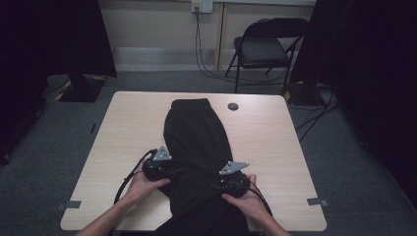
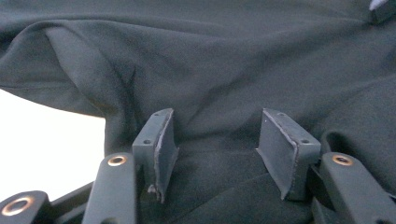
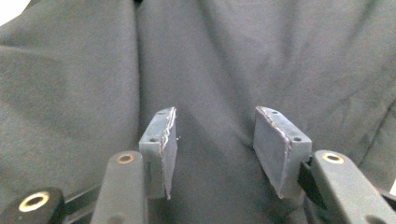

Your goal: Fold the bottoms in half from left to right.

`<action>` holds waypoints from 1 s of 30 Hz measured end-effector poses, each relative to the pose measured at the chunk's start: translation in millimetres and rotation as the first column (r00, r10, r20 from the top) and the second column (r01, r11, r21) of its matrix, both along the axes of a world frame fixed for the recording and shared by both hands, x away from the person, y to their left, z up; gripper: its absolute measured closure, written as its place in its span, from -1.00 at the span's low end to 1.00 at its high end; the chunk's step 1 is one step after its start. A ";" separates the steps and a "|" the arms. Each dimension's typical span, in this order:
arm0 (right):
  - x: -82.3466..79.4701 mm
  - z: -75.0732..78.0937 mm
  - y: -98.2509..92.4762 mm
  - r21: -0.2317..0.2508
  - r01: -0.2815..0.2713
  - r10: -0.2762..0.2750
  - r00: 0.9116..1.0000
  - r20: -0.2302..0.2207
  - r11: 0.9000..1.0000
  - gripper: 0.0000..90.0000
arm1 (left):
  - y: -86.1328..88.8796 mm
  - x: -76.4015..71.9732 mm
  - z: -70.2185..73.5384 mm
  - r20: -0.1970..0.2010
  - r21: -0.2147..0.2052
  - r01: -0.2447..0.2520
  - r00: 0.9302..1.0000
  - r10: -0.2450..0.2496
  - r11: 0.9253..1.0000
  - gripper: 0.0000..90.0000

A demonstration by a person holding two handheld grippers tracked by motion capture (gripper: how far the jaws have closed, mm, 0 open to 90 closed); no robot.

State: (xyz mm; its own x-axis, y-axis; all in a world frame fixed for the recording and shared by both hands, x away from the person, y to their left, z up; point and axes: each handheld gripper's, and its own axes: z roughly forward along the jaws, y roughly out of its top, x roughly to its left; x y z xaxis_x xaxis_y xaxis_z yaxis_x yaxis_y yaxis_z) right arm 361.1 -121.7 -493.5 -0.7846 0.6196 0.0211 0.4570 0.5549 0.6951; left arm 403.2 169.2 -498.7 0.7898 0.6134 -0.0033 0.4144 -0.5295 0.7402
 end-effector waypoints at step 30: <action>78.2 4.3 25.7 0.028 0.130 -0.131 0.990 0.047 0.991 0.00 | -17.6 21.9 1.5 -0.038 -0.030 0.007 0.999 -0.008 1.000 0.08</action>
